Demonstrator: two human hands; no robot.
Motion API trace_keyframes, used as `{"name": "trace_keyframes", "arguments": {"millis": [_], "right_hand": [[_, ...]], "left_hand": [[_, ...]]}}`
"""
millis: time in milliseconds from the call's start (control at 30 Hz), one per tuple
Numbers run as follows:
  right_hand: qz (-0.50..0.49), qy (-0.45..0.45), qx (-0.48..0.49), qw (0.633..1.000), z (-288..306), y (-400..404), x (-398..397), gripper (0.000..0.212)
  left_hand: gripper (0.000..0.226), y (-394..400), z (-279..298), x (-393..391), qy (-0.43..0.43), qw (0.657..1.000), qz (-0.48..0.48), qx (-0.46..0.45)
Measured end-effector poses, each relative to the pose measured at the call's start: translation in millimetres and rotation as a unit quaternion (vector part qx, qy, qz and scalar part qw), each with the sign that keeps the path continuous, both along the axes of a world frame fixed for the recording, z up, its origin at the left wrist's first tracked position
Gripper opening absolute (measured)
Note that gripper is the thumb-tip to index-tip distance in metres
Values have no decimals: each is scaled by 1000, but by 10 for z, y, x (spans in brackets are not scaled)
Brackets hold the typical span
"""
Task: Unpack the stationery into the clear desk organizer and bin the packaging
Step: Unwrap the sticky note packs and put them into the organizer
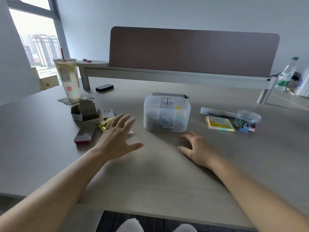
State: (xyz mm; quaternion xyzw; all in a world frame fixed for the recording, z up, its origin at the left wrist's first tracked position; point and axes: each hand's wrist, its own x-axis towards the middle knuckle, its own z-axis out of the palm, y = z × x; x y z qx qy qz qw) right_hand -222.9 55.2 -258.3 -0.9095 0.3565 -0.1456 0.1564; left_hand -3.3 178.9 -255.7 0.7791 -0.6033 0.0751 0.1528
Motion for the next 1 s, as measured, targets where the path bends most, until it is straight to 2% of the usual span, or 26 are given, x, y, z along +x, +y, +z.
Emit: {"name": "trace_keyframes", "arguments": {"millis": [67,133,267,433,567,800,900,1000], "right_hand": [[-30,-2,-5,1000,2,-107,-131,47],[-65,-12,-7,998,-4,-242,-277,48],[-131,-32,-12,991,-2,-551,-525,50],[-165,-19,-28,986,-23,-943,-594,58],[-175,25,-20,984,-8,-1117,-562,62],[-172,-36,-11,984,4,-1015,-624,46],[-151,-12,-37,988,19,-857,-691,38],[-122,34,-113,986,20,-697,-733,31]], "left_hand": [[100,-65,32,-155,2,996,-66,-54],[94,-182,50,-376,17,991,-120,-64],[100,-484,18,-775,45,983,-175,29],[111,-738,-94,-808,40,979,-154,130],[112,-748,-105,-805,38,978,-146,144],[112,-744,-94,-809,48,977,-145,147],[113,-730,-82,-827,53,978,-143,143],[112,-708,-83,-843,62,980,-137,128]]}}
